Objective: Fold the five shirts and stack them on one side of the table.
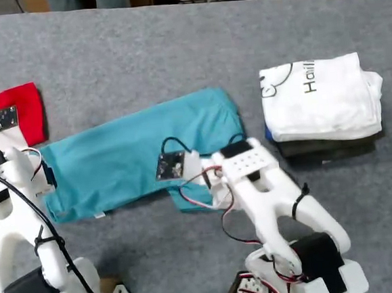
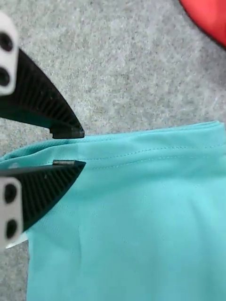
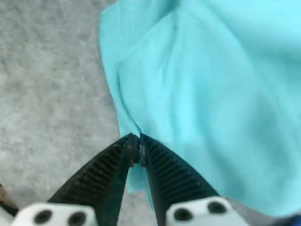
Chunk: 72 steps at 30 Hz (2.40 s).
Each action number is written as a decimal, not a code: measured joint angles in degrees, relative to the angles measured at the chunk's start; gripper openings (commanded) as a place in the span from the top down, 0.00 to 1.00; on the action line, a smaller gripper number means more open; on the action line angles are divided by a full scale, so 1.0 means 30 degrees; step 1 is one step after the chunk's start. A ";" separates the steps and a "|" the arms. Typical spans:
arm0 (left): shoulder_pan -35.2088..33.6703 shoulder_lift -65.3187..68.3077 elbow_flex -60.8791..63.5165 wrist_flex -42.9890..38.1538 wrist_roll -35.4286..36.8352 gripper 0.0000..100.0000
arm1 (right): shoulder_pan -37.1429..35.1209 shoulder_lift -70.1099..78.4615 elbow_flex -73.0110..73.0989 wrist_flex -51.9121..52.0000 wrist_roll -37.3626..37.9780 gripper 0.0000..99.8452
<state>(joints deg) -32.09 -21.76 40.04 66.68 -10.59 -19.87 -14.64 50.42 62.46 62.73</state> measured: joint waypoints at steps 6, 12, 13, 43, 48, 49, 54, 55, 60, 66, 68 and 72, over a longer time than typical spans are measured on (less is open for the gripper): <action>0.0000 0.0000 0.0000 0.0000 0.0000 0.90 | -0.0029 0.0000 -0.3429 0.2872 0.0264 0.99; 0.0000 0.0000 0.0000 0.0000 0.0000 0.90 | -0.0029 0.1348 -0.4689 0.4249 0.0908 0.99; 0.0000 0.0000 0.0000 0.0000 0.0000 0.90 | -0.0117 0.1612 -0.4454 0.4132 0.0938 0.98; -0.0205 0.0000 0.0000 0.0000 0.0000 0.89 | -0.1905 0.2051 0.0615 -0.2022 0.0000 0.99; -0.0205 0.0000 0.0000 0.0000 0.0000 0.89 | -0.1436 0.2286 0.0234 -0.1905 -0.1289 0.99; -0.0205 0.0000 0.0000 0.0000 0.0000 0.89 | -0.1407 0.2608 -0.0147 -0.1670 -0.1582 0.99; -0.0205 0.0000 0.0000 0.0000 0.0000 0.89 | -0.1319 0.2842 -0.2169 0.0498 -0.2081 0.99; -0.0205 0.0000 0.0000 0.0000 0.0000 0.89 | -0.1319 0.2842 -0.2549 0.0908 -0.2081 0.99; -0.0205 0.0000 0.0000 0.0000 0.0000 0.89 | -0.1319 0.2842 -0.2842 0.1670 -0.2081 0.99; -0.0205 0.0000 0.0000 0.0000 0.0000 0.89 | -0.1319 0.2842 -0.1377 0.1084 -0.1201 0.87; -0.0205 0.0000 0.0000 0.0000 0.0000 0.89 | -0.1348 0.2813 -0.0498 0.0410 -0.1143 0.80; -0.0205 0.0000 0.0000 0.0000 0.0000 0.89 | -0.1553 0.2462 0.0645 -0.0264 -0.1143 0.82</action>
<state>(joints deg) -32.70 -21.76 40.04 66.68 -10.59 -24.53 -7.25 52.35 61.67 59.30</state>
